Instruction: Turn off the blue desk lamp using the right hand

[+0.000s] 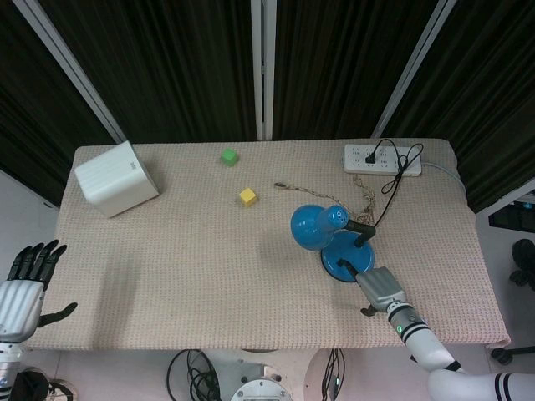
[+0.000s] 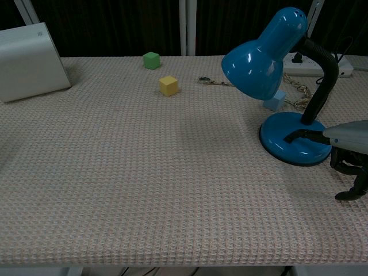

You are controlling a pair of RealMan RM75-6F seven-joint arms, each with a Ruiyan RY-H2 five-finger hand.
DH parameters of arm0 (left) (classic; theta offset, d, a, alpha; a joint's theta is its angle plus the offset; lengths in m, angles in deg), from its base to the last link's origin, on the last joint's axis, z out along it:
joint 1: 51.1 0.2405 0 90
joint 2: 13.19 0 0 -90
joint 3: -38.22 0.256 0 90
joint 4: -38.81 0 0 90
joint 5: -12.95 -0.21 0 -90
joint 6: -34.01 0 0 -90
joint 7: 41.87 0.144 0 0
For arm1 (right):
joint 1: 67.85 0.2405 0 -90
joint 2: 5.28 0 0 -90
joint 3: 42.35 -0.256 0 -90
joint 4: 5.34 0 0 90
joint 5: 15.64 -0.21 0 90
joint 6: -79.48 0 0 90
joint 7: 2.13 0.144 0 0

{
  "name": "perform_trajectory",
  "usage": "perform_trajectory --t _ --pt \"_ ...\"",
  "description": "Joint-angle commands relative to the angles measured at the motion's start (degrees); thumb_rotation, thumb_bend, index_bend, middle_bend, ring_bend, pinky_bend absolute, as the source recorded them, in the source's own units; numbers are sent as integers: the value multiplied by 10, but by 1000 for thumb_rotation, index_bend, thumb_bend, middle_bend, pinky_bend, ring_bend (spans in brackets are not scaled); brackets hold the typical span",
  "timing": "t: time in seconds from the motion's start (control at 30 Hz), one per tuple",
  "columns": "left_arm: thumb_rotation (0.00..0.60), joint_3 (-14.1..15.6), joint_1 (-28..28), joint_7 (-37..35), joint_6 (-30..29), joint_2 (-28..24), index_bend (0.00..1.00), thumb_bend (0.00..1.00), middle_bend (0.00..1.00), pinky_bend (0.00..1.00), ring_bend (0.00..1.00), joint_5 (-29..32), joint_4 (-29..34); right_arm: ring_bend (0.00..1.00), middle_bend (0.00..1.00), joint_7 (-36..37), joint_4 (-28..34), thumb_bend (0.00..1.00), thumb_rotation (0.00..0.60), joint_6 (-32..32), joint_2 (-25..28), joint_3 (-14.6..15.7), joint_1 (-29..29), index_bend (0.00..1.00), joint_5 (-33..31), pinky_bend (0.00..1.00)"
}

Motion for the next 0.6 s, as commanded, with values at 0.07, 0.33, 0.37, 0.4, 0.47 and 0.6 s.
perform_trajectory --t 0.07,0.33,0.37,0.4,0.47,0.6 --pt "600 0 -1 0 0 0 79 88 0 19 0 -1 0 894 874 13 -6 94 600 -9 0 3 4 0 -6 891" --pt "600 0 1 1 -2 -2 79 88 0 19 0 -1 3 894 871 83 26 94 600 40 24 6 -30 0 110 891" --pt "600 0 1 0 -3 -2 79 89 0 19 0 -2 3 894 870 104 39 94 600 48 36 12 -42 0 142 891" --pt "600 0 1 0 -3 -2 79 88 0 19 0 -2 3 894 869 126 52 95 600 57 50 20 -54 0 176 891" --pt "600 0 1 -1 -2 -2 79 89 0 19 0 -1 2 894 869 176 77 93 600 88 87 44 -86 0 265 891" --pt "600 -1 -2 0 3 2 79 88 0 19 0 1 -2 879 854 238 78 89 600 196 133 90 -156 0 420 886"
